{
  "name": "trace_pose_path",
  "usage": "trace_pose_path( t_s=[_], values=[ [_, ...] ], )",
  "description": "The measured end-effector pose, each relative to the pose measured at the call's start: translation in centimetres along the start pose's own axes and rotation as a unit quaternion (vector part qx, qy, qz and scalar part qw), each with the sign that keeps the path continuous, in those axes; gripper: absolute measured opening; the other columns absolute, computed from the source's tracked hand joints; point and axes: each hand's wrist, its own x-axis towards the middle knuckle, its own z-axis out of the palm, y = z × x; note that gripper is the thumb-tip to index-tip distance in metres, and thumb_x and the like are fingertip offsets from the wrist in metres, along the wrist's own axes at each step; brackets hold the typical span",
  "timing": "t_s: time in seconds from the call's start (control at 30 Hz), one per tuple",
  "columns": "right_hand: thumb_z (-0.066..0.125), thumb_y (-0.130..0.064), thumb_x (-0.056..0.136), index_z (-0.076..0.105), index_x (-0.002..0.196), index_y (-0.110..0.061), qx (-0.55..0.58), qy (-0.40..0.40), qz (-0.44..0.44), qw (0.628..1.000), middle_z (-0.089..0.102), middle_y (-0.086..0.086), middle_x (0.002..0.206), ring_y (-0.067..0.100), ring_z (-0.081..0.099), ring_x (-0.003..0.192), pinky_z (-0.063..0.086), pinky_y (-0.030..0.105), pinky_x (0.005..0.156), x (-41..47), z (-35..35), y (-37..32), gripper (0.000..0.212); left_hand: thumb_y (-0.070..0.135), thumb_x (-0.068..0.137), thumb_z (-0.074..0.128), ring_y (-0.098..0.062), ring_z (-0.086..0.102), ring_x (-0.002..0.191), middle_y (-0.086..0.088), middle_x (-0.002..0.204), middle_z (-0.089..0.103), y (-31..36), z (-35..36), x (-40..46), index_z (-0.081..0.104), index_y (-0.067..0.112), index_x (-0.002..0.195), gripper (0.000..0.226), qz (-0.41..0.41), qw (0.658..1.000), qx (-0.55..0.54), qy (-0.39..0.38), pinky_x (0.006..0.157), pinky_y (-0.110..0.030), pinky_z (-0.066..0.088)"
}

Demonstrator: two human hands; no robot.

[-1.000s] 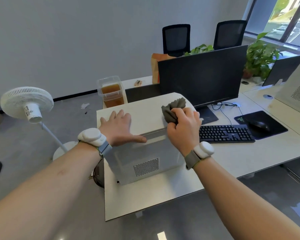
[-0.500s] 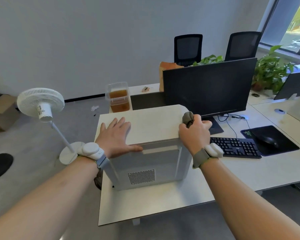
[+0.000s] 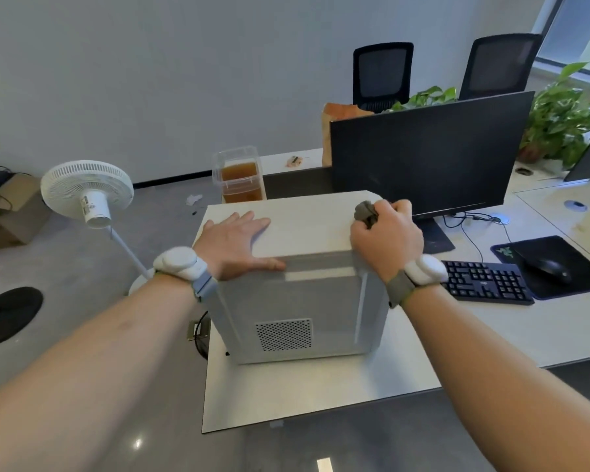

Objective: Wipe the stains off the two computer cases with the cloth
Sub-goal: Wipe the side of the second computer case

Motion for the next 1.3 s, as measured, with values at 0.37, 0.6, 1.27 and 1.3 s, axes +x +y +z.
trace_pose_path(
  t_s=[0.37,0.6,1.27,1.3],
  values=[
    [0.041,-0.039,0.087,0.061,0.101,-0.023,-0.087,-0.023,-0.039,0.995,0.054,0.002,0.114,0.032,0.044,0.112,0.033,0.043,0.089,6.8,2.5,-3.1,0.030,0.044,0.097,0.047,-0.030,0.060,0.103,-0.003,0.114,0.064,1.7,1.1,4.5,0.063,0.019,0.116,0.035,0.026,0.982,0.008,0.188,0.087,-0.043,0.042],
    [0.055,-0.014,0.083,0.069,0.117,-0.006,0.071,0.085,-0.245,0.963,0.061,0.012,0.128,0.037,0.049,0.126,0.034,0.056,0.114,0.0,7.1,-5.2,0.037,0.094,0.066,0.043,-0.026,0.056,0.113,0.000,0.122,0.058,1.8,1.2,4.9,0.053,0.021,0.119,0.091,0.014,0.983,0.051,0.174,0.097,-0.050,0.040],
    [0.052,-0.011,0.101,0.058,0.128,-0.011,0.090,-0.146,0.189,0.967,0.047,0.010,0.123,0.021,0.054,0.087,0.045,0.028,0.084,-13.9,12.8,6.6,0.028,0.096,0.035,0.069,-0.029,0.057,0.105,-0.003,0.116,0.055,0.4,-0.3,8.1,0.045,0.020,0.120,0.116,0.023,0.986,0.090,0.137,0.085,-0.044,0.044],
    [0.051,-0.010,0.101,0.055,0.133,-0.012,0.060,-0.170,0.191,0.965,0.047,0.011,0.126,0.025,0.055,0.090,0.048,0.031,0.086,-14.1,13.5,7.1,0.033,0.096,0.034,0.069,-0.029,0.057,0.105,-0.003,0.116,0.055,0.4,-0.4,8.2,0.045,0.020,0.120,0.117,0.024,0.986,0.088,0.138,0.086,-0.044,0.044]
  ],
)
